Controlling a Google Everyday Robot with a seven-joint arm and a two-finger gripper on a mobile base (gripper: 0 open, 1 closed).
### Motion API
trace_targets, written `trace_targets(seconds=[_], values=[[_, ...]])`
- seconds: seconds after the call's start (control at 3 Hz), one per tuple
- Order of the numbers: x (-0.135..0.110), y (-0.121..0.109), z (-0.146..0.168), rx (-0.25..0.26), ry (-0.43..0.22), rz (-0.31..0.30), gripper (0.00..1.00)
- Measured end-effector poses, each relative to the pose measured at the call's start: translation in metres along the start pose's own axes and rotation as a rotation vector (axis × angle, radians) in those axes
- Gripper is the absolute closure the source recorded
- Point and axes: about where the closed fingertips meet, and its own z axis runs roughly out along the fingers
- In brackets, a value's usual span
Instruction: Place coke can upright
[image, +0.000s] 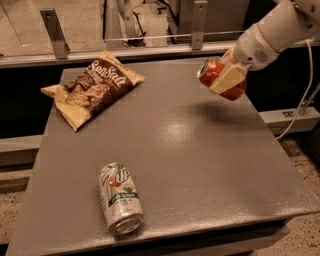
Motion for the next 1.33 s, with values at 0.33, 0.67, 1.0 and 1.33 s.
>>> trace_targets(seconds=[0.33,0.67,1.0,1.33], values=[[0.002,0.006,-0.012,-0.023,-0.229,0.013,1.0],[-0.002,0.016,-0.021,-0.04,-0.442,-0.001,1.0],[-0.003,0.031,-0.027,-0.053,-0.636,-0.016,1.0],[-0.001,0.042,-0.025,-0.062,-0.722,-0.027,1.0]])
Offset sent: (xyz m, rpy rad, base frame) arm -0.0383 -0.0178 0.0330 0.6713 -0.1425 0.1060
